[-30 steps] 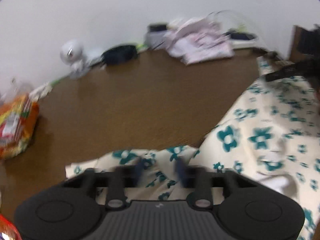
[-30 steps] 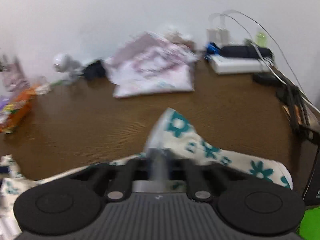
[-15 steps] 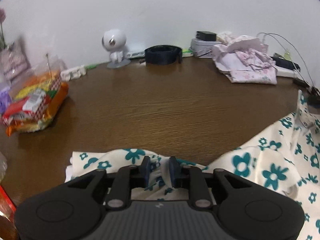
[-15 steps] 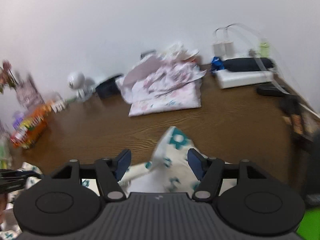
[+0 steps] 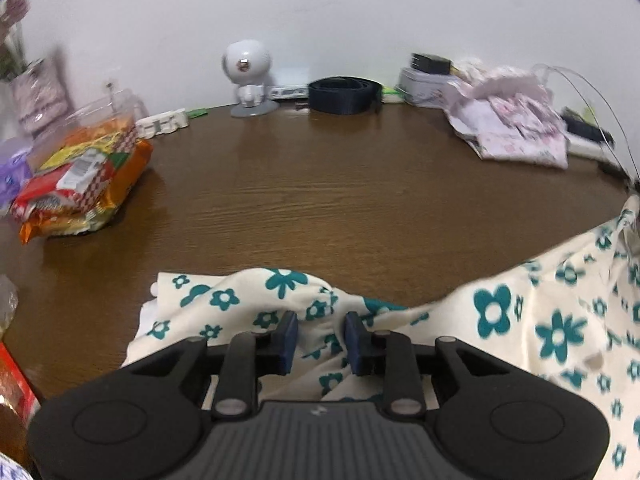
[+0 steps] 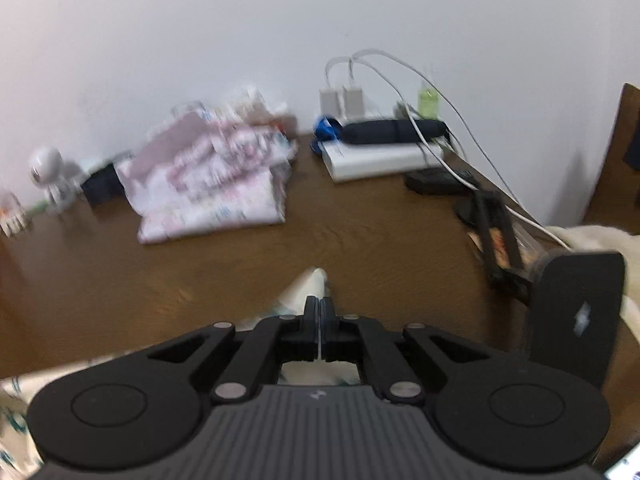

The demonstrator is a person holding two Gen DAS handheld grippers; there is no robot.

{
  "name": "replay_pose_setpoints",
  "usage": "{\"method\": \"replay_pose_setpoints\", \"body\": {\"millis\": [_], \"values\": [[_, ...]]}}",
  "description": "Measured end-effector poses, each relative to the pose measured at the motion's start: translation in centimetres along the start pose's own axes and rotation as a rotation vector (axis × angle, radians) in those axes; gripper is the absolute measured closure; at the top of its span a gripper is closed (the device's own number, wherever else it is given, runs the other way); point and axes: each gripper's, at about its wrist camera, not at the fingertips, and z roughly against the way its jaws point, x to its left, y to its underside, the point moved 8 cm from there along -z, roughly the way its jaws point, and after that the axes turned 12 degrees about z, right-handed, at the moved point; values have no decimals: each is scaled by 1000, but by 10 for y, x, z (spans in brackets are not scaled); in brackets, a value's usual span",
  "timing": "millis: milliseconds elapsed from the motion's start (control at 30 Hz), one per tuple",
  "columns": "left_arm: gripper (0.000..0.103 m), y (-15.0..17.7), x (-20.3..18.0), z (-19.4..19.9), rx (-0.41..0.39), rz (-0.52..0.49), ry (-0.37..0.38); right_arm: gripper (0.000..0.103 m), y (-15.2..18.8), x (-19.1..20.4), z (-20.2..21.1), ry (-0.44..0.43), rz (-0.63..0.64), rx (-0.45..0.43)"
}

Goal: Fold clothes

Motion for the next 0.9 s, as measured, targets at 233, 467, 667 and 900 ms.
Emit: {"method": "replay_pose_setpoints", "body": {"millis": [233, 467, 667, 900], "values": [[49, -3, -19, 58, -81, 7, 189, 56, 41, 54, 97, -333, 205, -71], [42, 19, -92, 52, -34, -263, 257, 60, 86, 66, 92, -397, 241, 24], [103, 8, -73, 12, -100, -296, 4, 60, 101, 74, 99, -379, 310, 12], [76, -6, -42, 32, -35, -44, 151, 60, 103, 75, 103, -376, 351, -5]]}}
